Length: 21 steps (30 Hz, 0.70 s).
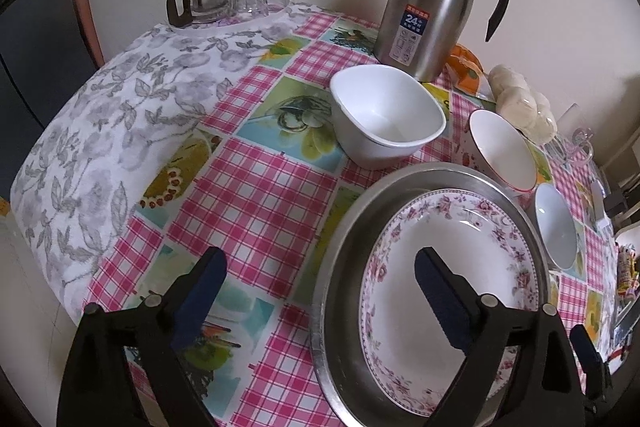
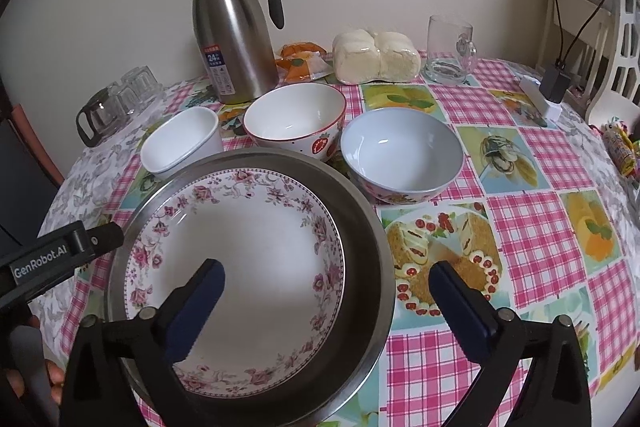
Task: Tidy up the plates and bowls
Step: 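Move both grippers to the white bowl with red rim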
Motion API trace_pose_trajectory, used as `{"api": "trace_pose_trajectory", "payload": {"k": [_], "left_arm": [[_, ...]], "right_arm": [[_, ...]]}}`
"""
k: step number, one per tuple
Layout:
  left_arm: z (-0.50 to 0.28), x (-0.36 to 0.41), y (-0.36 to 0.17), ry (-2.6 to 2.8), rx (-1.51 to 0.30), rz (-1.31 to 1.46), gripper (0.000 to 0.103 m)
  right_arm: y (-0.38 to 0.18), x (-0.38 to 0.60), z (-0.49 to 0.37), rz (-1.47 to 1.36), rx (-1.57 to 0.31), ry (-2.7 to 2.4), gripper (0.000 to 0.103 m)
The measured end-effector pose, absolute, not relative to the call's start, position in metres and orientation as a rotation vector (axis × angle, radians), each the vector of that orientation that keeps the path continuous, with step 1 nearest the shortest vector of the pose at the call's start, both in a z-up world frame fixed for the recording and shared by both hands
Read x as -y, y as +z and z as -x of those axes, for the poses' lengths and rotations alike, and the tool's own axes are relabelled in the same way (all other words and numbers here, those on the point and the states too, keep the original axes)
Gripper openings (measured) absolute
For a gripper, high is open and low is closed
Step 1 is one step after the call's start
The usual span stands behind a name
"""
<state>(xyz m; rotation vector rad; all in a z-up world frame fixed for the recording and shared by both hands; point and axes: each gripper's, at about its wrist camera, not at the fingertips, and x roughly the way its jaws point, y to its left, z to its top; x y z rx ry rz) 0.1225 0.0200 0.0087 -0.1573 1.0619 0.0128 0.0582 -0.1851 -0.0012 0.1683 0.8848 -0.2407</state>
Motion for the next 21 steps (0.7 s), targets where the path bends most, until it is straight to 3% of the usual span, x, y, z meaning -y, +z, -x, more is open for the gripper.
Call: {"api": "trace_pose_trajectory", "payload": {"k": [21], "left_arm": [[-0.121,-0.011,0.019,-0.079,-0.926,0.185,0.099]], "right_arm": [[0.005,0.191,-0.05,-0.182,-0.828,-0.224,0.103]]}}
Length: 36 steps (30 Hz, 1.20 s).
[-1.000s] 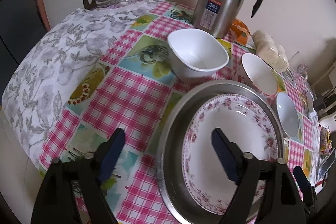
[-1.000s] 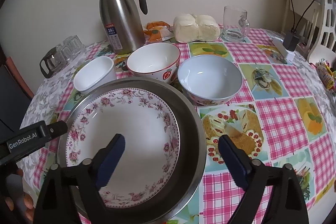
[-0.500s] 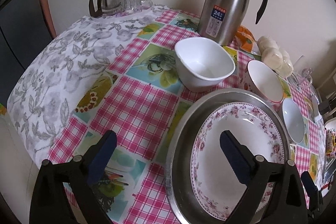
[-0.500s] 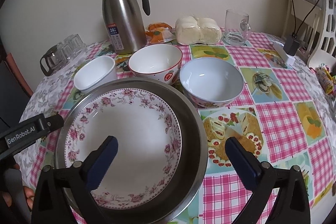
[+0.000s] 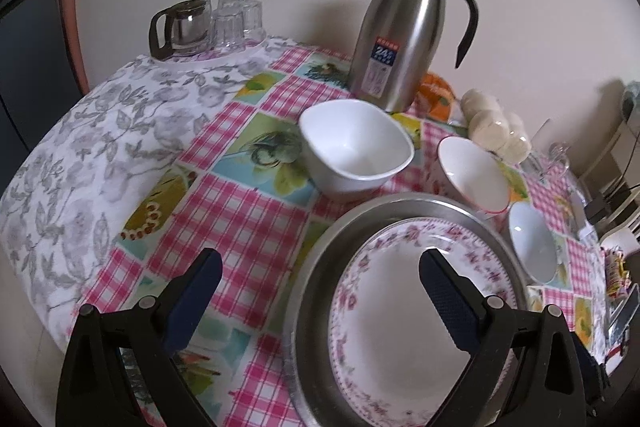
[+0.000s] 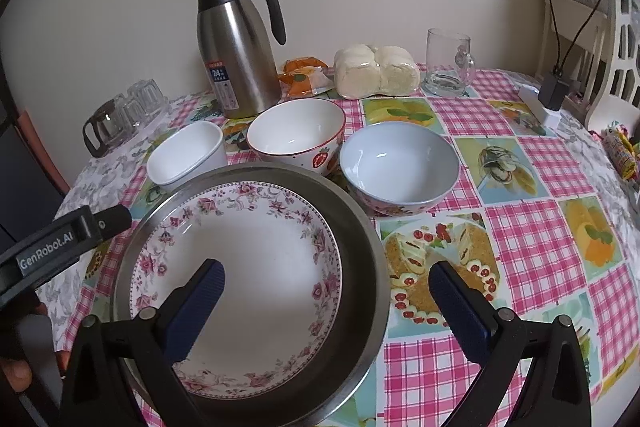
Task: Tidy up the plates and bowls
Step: 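Move both grippers to the white bowl with red rim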
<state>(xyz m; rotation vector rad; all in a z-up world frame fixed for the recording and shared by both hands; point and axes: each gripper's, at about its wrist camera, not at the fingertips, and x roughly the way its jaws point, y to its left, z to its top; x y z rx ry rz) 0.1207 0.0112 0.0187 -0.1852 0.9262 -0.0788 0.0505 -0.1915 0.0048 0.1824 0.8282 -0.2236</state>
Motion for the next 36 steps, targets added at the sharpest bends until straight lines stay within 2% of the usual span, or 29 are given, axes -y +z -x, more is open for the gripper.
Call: {"api": "trace_pose_trajectory", "payload": {"k": [13,19,29,36], "left_arm": [[-0.148,0.0,0.036,-0.211,-0.872,0.233,0.099],[-0.171,0.025,0.064,-0.267,-0.823,0.115,0.099],[-0.221,0.057,0.097,-0.315,-0.882,0.059,0.099],[-0.253,0.085,0.094,-0.377,-1.002,0.087,0.098]], "right_arm": [[0.02,0.222,-0.06,-0.241,-0.785,-0.229,0.103],[0.043,0.235,-0.086,-0.21,-0.765,-0.223,0.103],[0.07,0.263,-0.132,-0.223,-0.779,-0.22,0.103],[0.066,0.272,-0.164,-0.225,-0.851,-0.181,0.102]]}}
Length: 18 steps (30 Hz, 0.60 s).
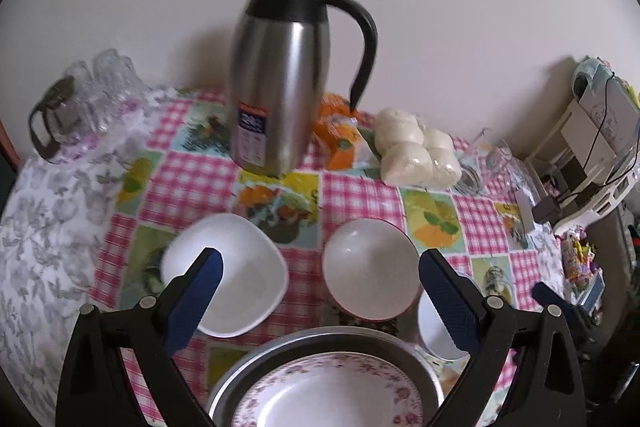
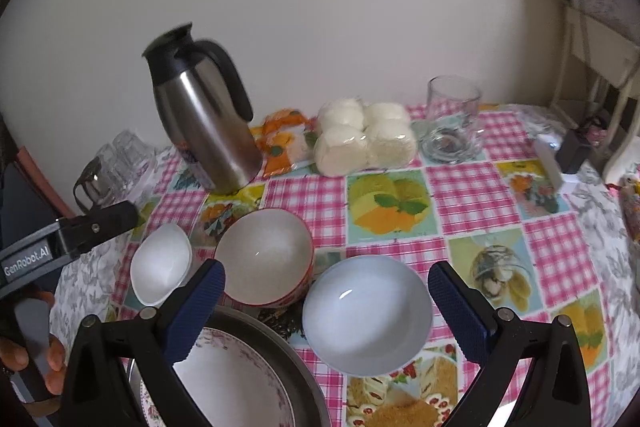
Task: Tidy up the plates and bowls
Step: 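Move both grippers to the white bowl with red rim, then close both grippers on the red-rim bowl's rim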
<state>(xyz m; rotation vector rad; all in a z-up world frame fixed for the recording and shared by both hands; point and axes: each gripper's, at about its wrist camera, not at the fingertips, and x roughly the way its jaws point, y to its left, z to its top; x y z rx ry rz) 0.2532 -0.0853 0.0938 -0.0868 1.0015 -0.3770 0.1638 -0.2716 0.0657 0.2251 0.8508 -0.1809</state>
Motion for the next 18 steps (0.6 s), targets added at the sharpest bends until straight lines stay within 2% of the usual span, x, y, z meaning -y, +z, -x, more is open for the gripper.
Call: {"api": "trace_pose_trajectory", "payload": {"k": [2,3,5,8,9,11,18], "left_arm": [[-0.262,0.093,0.087,-0.402,-1.055,0.115,0.096],[-0.265,0.095,0.085,-0.408,-1.075,0.129,0.09],[-0.272,0.099,0.078,-0.415,-1.121,0.155,0.077],[-0.278,0.106,0.069,-0.417,-1.159,0.154,0.074],[-0.28,0.109,0.067,-0.421,-1.168,0.152,0.07],[-0.284,0.116,0.061,-0.425,-1.194,0.131,0.063],[-0.296,0.129,0.036,-0.396,-1.262,0.101,0.045]], "right_arm": [[0.059,0.271,-0.174,-0.223,-0.881,-0.166,0.1],[0.055,0.27,-0.18,-0.218,-0.897,-0.16,0.098],[0.047,0.267,-0.191,-0.207,-0.933,-0.152,0.088],[0.034,0.266,-0.202,-0.206,-0.972,-0.154,0.081],[0.03,0.267,-0.206,-0.206,-0.983,-0.153,0.078],[0.023,0.266,-0.213,-0.202,-1.002,-0.148,0.064],[0.003,0.267,-0.231,-0.202,-1.045,-0.131,0.043]]}}
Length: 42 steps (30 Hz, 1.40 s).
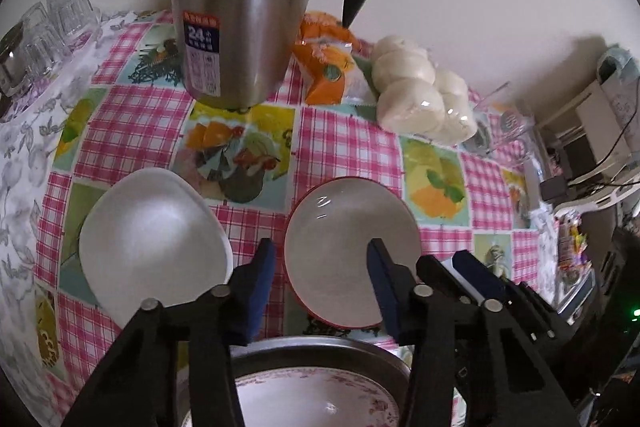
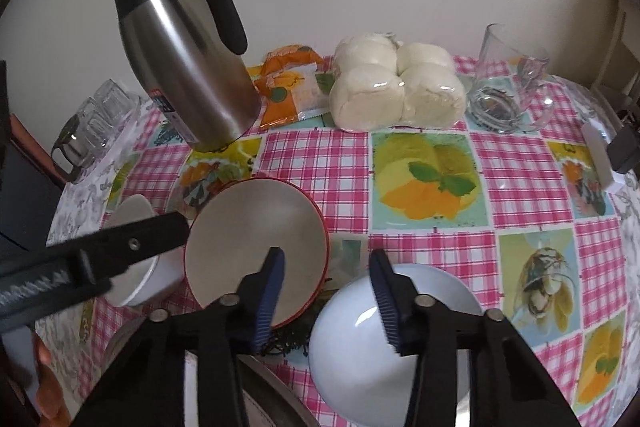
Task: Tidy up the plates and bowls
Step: 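Close both grippers on the red-rim bowl's rim, then lift the red-rim bowl with both grippers and carry it over the floral plate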
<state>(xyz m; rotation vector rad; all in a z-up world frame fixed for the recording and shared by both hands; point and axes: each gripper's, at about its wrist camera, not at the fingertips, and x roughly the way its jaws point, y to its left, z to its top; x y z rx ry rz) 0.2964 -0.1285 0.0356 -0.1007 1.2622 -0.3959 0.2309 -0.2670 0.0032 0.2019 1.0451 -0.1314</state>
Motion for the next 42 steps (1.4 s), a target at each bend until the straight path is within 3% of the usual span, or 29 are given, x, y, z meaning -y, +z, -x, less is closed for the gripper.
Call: {"api": "trace_pose_trajectory", "payload": {"k": [7,14,25,31,42], "left_arm": [[-0.304,0.138,0.011,-0.363,-1.307,0.04,0.035],[-0.311,0.142,-0.009,-0.37,-1.341,0.043,0.028],[-0.316,0.146,-0.025,-0.354,-1.336,0.026,0.018],[-0.314,0.142,-0.024,-0.374,-1.319,0.052,0.018],[-0.285,0.142,0.031,-0.406,-1.177,0.04,0.018]], "right_arm": [[-0.013,0.266,-0.244,-0.198,-1.074,-0.115,0.026],[-0.028,0.265,-0.254,-0.177,-1.109,-0.114,0.017],[-0.047,0.264,-0.262,-0.174,-1.13,-0.109,0.014],[-0.043,0.267,-0.259,-0.206,-1.113,-0.111,0.011],[0.001,0.269,-0.233,-0.232,-1.003,-0.128,0.011]]}}
